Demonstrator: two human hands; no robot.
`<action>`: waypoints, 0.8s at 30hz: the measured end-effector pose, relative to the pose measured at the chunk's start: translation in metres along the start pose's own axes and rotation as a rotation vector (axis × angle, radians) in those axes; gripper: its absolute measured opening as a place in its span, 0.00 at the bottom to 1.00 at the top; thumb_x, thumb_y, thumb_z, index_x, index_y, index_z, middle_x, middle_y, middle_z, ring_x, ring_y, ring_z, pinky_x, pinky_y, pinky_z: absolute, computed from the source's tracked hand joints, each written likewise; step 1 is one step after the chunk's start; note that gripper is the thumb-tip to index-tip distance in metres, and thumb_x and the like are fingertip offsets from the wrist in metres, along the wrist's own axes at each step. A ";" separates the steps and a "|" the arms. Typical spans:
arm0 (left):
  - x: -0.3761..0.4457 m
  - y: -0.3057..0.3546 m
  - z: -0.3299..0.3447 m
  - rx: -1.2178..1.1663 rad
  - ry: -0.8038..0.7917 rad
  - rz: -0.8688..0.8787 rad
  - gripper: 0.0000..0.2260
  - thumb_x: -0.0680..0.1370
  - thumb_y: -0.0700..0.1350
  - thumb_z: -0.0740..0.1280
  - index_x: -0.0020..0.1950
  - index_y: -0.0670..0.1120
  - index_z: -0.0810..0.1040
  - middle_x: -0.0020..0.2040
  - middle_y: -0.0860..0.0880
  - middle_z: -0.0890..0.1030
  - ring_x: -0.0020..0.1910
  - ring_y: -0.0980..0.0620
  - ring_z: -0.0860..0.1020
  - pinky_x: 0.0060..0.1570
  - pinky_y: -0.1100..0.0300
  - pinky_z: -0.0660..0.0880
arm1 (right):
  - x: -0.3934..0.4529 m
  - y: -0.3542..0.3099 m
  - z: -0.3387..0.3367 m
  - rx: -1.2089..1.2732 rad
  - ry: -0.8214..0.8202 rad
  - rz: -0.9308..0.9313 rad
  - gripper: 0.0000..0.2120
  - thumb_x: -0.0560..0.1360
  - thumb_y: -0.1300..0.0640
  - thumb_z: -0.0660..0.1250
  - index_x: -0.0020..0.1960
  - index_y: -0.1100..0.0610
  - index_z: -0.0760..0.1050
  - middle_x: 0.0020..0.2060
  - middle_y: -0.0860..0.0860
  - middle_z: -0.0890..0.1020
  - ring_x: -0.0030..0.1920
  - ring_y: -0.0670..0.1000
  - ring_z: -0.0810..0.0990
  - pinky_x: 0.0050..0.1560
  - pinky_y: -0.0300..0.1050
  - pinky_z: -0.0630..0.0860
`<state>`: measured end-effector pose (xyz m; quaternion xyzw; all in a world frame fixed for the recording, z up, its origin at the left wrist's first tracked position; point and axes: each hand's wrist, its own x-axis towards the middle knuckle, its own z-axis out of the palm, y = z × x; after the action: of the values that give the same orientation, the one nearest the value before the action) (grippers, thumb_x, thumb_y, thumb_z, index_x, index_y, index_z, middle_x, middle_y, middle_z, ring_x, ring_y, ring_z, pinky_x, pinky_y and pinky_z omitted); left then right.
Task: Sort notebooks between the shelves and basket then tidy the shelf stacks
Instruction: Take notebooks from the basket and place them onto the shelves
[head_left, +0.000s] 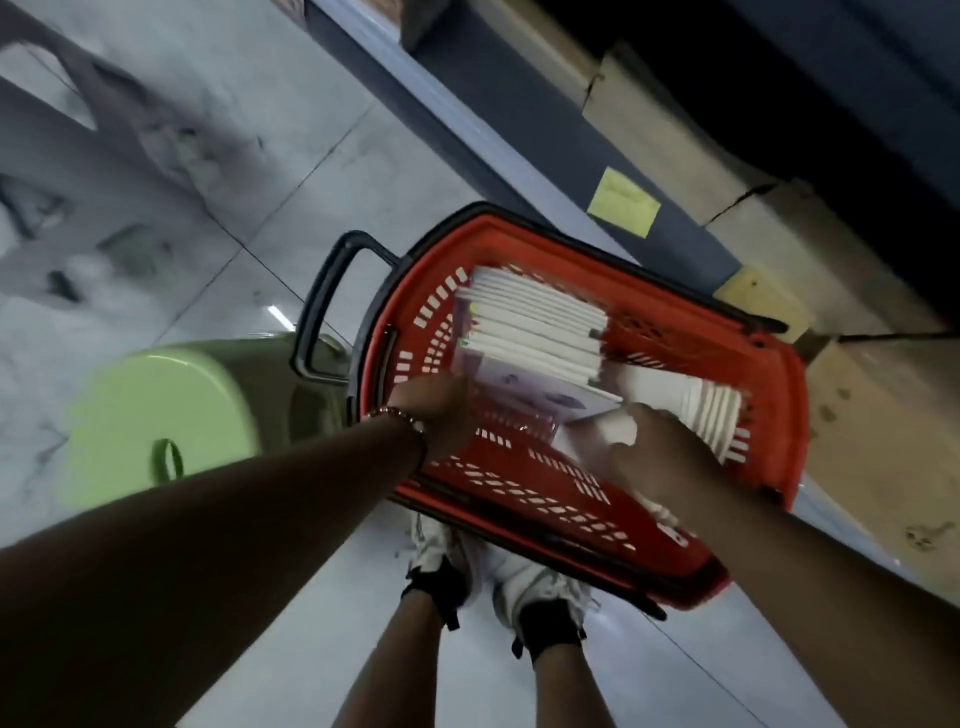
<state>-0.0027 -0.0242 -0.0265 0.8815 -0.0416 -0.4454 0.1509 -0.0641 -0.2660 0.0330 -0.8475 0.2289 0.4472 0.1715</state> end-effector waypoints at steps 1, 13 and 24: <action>0.014 0.004 0.007 0.041 0.040 0.024 0.13 0.83 0.49 0.57 0.65 0.47 0.71 0.58 0.47 0.80 0.54 0.48 0.79 0.44 0.60 0.70 | 0.015 0.000 0.008 -0.013 0.015 -0.002 0.31 0.76 0.45 0.64 0.75 0.56 0.63 0.68 0.59 0.73 0.64 0.60 0.76 0.60 0.51 0.75; 0.073 0.001 0.065 -0.243 0.139 0.102 0.14 0.78 0.49 0.66 0.63 0.49 0.73 0.53 0.55 0.79 0.51 0.53 0.80 0.37 0.66 0.72 | 0.083 0.015 0.050 -0.077 0.324 -0.188 0.05 0.79 0.55 0.65 0.52 0.54 0.78 0.45 0.55 0.83 0.47 0.60 0.80 0.41 0.45 0.68; -0.043 0.045 -0.025 -0.950 0.011 0.260 0.19 0.78 0.36 0.70 0.63 0.54 0.71 0.51 0.56 0.84 0.51 0.54 0.83 0.46 0.59 0.79 | -0.060 0.004 -0.098 0.657 0.237 -0.458 0.04 0.80 0.55 0.67 0.50 0.50 0.81 0.42 0.46 0.86 0.42 0.43 0.84 0.44 0.37 0.78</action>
<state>-0.0055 -0.0524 0.0345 0.7051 0.0573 -0.3880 0.5908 -0.0289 -0.3035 0.1360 -0.8224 0.1829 0.2003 0.5001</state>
